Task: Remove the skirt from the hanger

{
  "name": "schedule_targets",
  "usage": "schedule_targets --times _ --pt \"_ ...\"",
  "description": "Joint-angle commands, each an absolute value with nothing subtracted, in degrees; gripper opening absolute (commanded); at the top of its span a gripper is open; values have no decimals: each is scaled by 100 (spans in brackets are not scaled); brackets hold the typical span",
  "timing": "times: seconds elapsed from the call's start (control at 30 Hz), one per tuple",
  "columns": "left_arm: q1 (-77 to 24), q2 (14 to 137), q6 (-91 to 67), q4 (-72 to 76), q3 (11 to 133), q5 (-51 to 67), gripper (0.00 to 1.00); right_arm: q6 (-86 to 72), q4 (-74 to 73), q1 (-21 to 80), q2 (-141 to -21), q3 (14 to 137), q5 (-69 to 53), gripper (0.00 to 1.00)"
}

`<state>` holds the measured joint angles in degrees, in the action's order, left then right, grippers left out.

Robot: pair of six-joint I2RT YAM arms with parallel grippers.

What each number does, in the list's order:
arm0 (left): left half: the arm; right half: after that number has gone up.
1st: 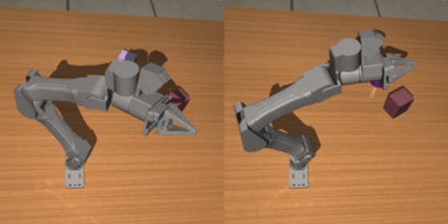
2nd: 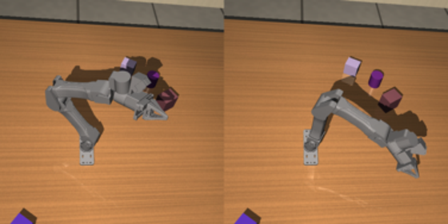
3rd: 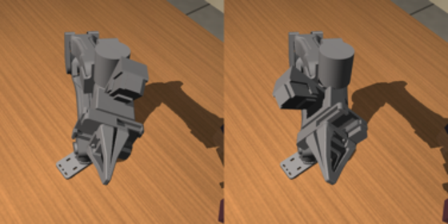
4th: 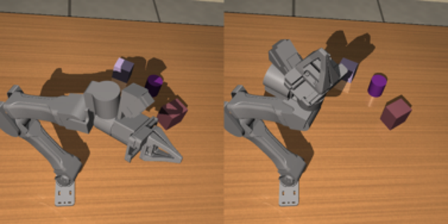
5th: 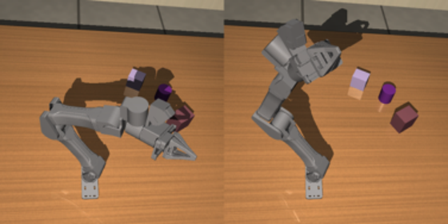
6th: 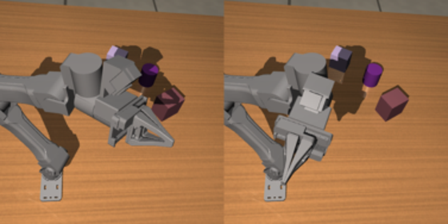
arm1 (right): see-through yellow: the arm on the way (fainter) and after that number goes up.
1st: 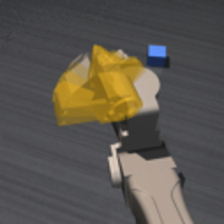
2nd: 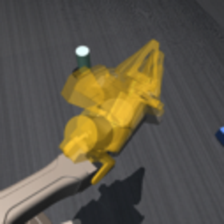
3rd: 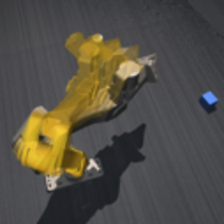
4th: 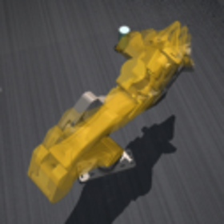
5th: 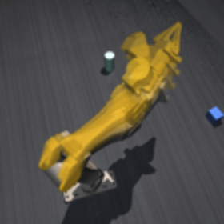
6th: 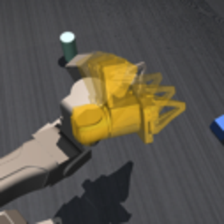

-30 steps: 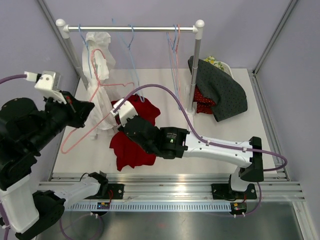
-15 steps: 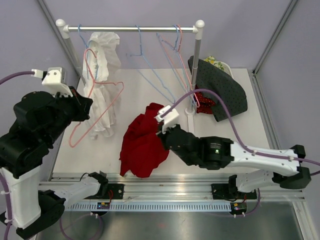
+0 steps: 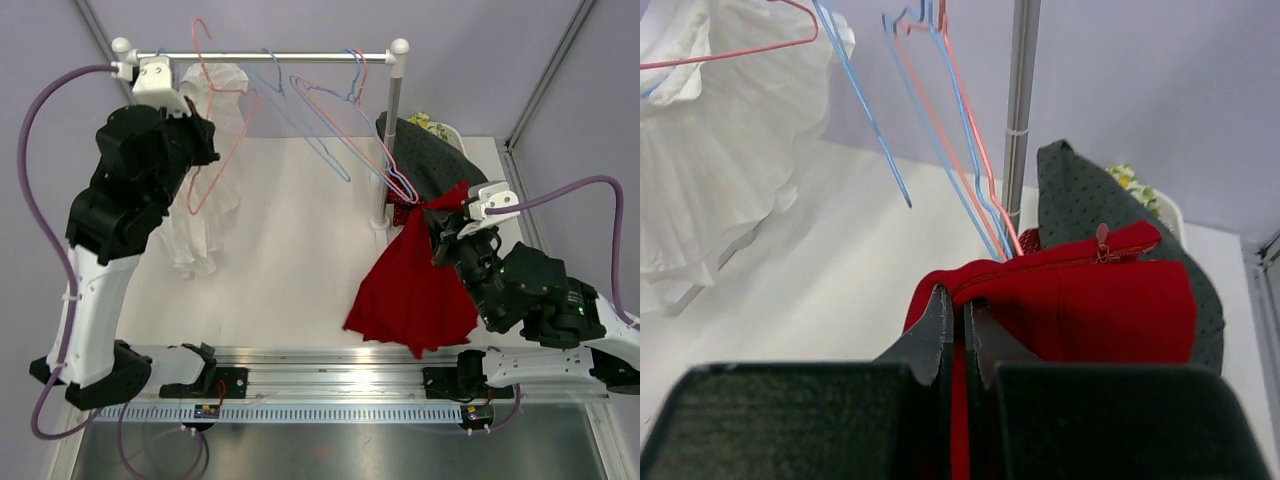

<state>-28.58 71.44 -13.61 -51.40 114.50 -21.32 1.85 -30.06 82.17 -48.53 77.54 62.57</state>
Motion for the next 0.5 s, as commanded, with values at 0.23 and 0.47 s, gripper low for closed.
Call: schedule_targets --times 0.23,0.47 --pt "-2751 8640 -721 -4237 12569 -2514 0 4021 613 8200 -4922 8357 6601 0" --pt "-2725 8184 -914 -3964 11498 -2487 0 5053 1440 8191 -5290 9026 6363 0"
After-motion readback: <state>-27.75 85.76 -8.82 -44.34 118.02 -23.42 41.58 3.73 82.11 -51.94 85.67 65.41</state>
